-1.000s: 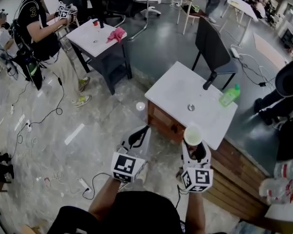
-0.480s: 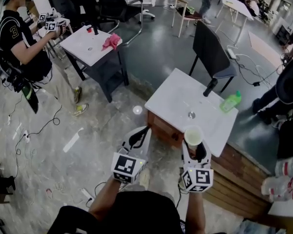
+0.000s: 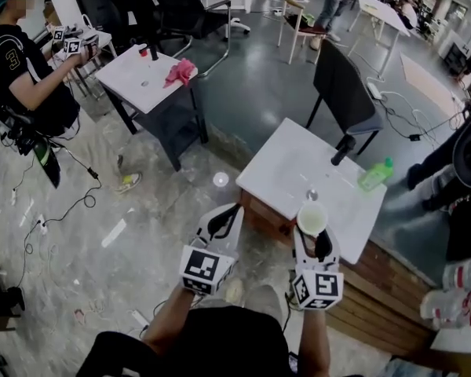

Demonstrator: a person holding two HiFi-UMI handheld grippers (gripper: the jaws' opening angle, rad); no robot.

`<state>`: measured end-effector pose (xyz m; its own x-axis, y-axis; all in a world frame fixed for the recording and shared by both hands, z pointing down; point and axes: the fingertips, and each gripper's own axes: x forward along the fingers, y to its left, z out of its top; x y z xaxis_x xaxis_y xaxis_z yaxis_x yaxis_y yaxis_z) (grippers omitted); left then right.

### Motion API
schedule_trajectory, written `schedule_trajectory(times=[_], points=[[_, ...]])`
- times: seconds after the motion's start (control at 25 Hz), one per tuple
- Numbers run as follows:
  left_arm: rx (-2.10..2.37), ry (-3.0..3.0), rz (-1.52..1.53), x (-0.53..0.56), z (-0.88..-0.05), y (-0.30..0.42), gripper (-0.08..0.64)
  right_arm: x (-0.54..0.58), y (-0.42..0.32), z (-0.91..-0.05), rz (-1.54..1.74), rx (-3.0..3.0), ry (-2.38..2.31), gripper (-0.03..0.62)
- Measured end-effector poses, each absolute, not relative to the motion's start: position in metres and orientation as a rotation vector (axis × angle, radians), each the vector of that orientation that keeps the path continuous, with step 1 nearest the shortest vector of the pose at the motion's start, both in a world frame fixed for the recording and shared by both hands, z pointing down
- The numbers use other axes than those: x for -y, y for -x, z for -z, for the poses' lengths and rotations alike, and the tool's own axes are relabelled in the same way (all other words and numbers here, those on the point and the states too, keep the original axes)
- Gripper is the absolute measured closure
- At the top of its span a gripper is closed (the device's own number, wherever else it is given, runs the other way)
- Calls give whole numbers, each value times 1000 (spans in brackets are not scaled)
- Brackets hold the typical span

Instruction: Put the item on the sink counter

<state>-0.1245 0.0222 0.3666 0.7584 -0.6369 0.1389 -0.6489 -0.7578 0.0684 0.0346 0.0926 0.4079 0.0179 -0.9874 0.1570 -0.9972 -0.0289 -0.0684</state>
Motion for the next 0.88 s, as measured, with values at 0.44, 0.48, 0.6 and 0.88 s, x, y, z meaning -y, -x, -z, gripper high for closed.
schedule_trajectory(times=[0.44,0.48,0.6,0.88], points=[[1065,-2823,-174,27,-378,106,558,-37,-51,-414,-250,2170,-2173,339],[1068,-2823,-178,32,-380,103,558,-31,-55,-415,-247,2171,-2173,339],[1076,-2820,-183,50,-382,92,558,-13,-67,-414,-241,2176,-2176,339],[1085,-2816,-201,102,-391,56,558,37,-103,-430,-281,2186,-2167,339]])
